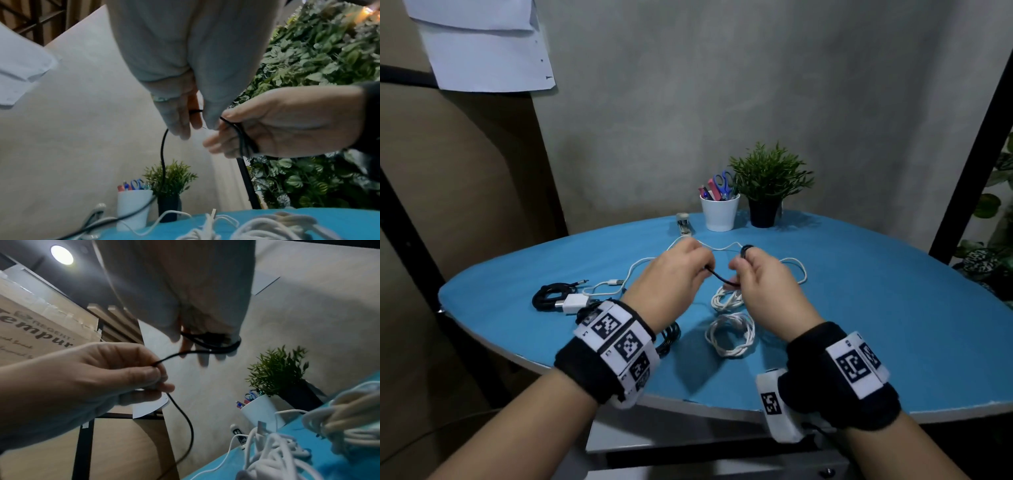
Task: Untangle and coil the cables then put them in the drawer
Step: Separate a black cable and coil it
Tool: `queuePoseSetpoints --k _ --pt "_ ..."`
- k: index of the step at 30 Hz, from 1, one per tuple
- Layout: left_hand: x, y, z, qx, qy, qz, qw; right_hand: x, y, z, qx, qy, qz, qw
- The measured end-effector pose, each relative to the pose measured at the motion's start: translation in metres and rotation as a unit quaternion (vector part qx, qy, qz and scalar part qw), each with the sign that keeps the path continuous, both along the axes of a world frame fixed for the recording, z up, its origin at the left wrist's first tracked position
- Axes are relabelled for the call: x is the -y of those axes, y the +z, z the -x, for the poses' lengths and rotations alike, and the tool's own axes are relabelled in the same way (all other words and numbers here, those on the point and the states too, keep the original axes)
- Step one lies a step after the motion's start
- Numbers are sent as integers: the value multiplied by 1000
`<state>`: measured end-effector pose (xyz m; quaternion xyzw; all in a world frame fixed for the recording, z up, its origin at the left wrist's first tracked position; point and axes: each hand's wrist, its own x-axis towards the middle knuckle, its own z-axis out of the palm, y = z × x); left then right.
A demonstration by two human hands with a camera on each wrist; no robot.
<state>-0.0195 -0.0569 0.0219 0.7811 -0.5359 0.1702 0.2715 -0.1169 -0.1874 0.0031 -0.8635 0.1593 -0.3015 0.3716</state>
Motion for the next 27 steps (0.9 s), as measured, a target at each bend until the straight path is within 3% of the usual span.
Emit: queuePoseSetpoints --k 4,8,10,13,19,24,27 --pt "0 14 -14 -2 33 21 999 -7 9 8 -100 12 62 993" --pt "1 20 -26 -23 35 45 998 -11 11 16 -123 101 4 987" --pt "3 18 -28 -58 28 45 997 -12 12 16 -46 150 -121 980" --pt "6 9 -24 -124 17 28 992 -13 25 16 77 196 -294 932" --pt "11 -10 -8 -265 -41 -10 963 -15 44 22 212 191 -413 865" --pt "4 -15 -4 -214 -28 -98 971 -12 45 15 326 211 -486 783" --pt "-1 -14 -6 -142 -23 -107 984 -7 44 11 362 161 -485 780"
